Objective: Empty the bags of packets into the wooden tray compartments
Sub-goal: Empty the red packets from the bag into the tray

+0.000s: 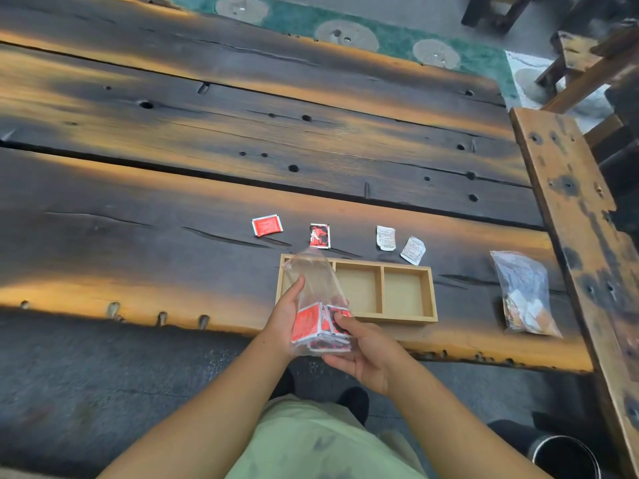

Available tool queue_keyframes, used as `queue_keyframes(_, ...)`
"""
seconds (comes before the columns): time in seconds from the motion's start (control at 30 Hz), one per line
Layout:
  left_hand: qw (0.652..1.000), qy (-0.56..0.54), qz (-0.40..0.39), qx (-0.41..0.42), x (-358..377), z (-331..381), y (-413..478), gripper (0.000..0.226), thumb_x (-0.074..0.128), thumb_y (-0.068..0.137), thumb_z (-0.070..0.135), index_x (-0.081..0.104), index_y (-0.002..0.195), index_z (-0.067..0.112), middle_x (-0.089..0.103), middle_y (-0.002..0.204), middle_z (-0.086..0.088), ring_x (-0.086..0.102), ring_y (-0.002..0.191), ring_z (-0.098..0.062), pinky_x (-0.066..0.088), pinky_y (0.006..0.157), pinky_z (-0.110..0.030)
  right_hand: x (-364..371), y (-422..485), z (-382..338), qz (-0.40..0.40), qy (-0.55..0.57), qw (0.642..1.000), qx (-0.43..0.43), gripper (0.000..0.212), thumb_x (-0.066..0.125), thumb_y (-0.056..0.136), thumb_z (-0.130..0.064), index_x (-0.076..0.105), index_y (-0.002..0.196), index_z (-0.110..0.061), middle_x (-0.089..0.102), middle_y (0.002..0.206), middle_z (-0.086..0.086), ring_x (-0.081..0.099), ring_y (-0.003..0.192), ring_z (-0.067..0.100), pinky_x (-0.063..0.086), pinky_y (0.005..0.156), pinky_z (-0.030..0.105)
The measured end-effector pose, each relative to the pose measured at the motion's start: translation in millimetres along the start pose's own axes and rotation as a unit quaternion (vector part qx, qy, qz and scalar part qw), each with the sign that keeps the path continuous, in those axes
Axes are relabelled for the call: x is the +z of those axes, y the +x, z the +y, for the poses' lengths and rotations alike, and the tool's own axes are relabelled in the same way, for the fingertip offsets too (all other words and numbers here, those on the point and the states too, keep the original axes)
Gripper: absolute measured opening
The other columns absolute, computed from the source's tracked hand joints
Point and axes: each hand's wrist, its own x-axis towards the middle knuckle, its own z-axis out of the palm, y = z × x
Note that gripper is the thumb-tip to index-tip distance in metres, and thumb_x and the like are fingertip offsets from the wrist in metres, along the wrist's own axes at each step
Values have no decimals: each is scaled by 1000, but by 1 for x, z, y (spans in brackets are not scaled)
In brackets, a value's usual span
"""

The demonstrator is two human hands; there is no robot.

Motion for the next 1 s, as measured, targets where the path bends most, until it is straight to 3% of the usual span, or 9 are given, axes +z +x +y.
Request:
queue_keyframes(0.2, 1000, -3, 12, -4, -13, 2, 6, 85, 64, 80, 67, 57, 136, 2, 60, 132, -24, 61, 117, -40, 41, 110, -53, 5, -1, 3, -1, 9, 1000, 7, 30, 62, 97, -30, 68, 115, -6, 77, 103, 14, 76, 85, 25, 63, 66, 32)
queue_keyframes(0.47, 1000, -11, 0, -7, -18, -1, 4, 90, 63, 81, 67, 52, 139, -1, 51, 144, -25, 51, 132, -40, 38, 112, -55, 6, -3, 3, -10, 9, 1000, 7, 37, 62, 96, -31, 63, 121, -4, 75, 109, 16, 74, 100, 30, 61, 64, 29)
queue_keyframes(0.77, 998, -42, 18, 42, -10, -3, -2, 76, 57, 90, 59, 55, 135, -3, 61, 130, -28, 63, 113, -42, 47, 102, -53, 5, -6, 0, -33, 6, 999, 5, 37, 56, 100, -32, 64, 122, -3, 75, 108, 20, 74, 97, 30, 61, 63, 26)
queue_keyframes(0.87, 996, -55, 27, 67, -7, -4, -3, 63, 58, 91, 51, 57, 130, 1, 68, 110, -23, 66, 99, -37, 50, 94, -48, 4, -6, 0, -37, 10, 999, 4, 37, 53, 102, -31, 63, 122, -3, 74, 109, 21, 75, 93, 29, 62, 64, 27)
queue_keyframes(1.0, 994, -60, 20, 85, -2, -6, -5, 58, 64, 87, 35, 53, 135, 4, 66, 104, -19, 66, 92, -32, 52, 86, -46, 4, -8, 0, -32, 13, 999, 3, 36, 52, 103, -27, 61, 124, 1, 74, 107, 23, 76, 89, 28, 61, 62, 27)
